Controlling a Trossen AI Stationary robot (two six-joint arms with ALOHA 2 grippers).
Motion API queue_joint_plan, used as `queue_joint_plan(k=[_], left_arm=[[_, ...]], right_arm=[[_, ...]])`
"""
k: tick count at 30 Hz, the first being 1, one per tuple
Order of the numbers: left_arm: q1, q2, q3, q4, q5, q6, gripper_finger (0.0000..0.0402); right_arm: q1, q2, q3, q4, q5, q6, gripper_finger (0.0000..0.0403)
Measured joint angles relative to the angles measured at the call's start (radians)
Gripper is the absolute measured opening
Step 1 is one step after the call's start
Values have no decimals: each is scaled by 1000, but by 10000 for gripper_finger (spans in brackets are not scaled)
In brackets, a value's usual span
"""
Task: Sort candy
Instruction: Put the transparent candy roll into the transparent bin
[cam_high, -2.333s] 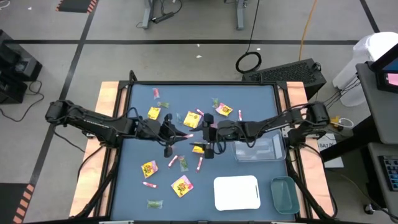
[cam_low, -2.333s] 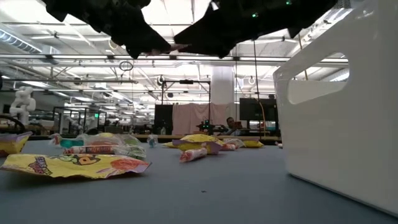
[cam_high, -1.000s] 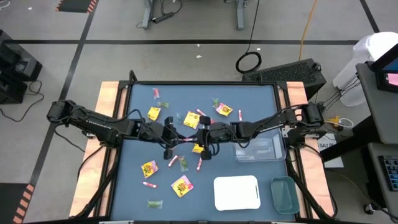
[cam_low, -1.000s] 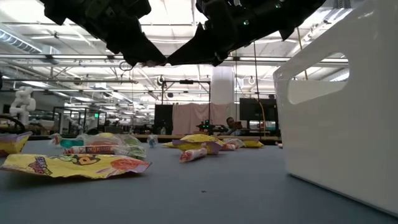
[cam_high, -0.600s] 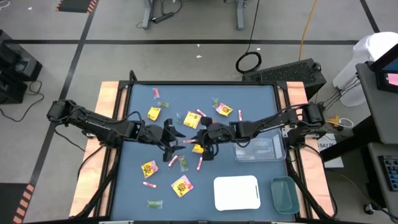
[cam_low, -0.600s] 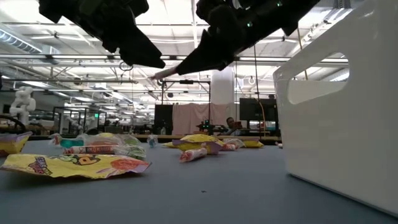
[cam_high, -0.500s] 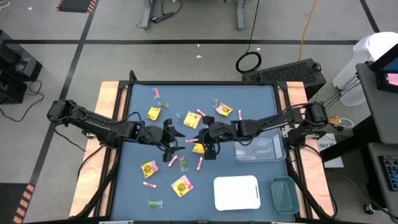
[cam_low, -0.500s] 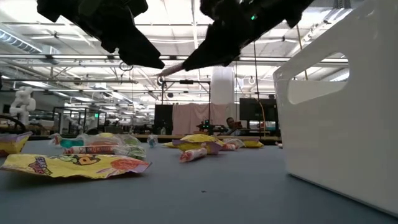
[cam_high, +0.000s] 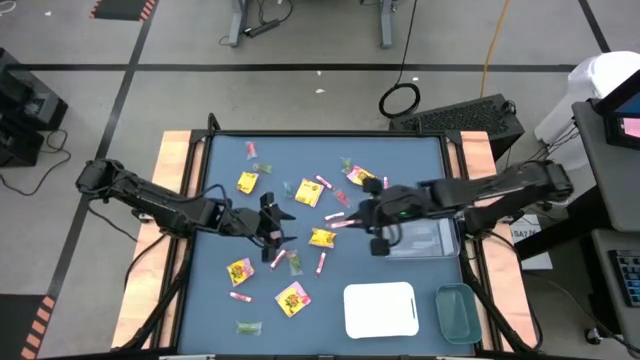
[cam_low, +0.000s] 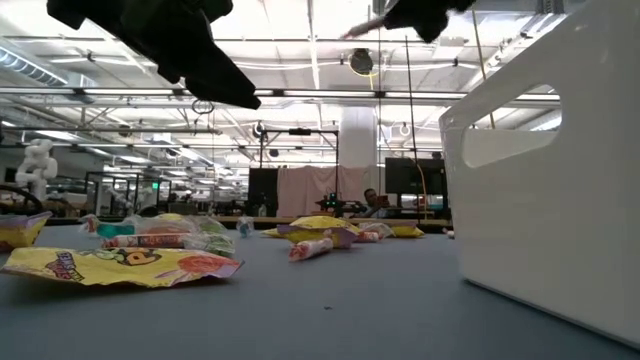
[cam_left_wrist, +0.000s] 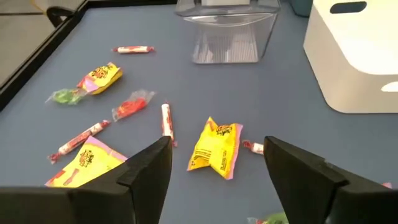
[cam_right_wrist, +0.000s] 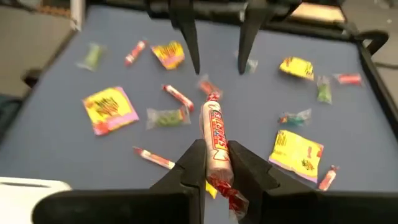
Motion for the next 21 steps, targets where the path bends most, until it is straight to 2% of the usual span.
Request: queue_joint_plan(k=[5,10,15,21], left_arm=[[-42,0,0,10,3,0,258],[-74,0,0,25,7,1,258],[-91,0,0,23,7,1,258],[-112,0,0,26,1,0,258]], right_arm=[[36,-138,-103,95,2,0,43],[44,-239,-271,340,5,0,43],[34,-285,-405,579,22,-12,43],[34,-294,-480,695,108,-31,43]])
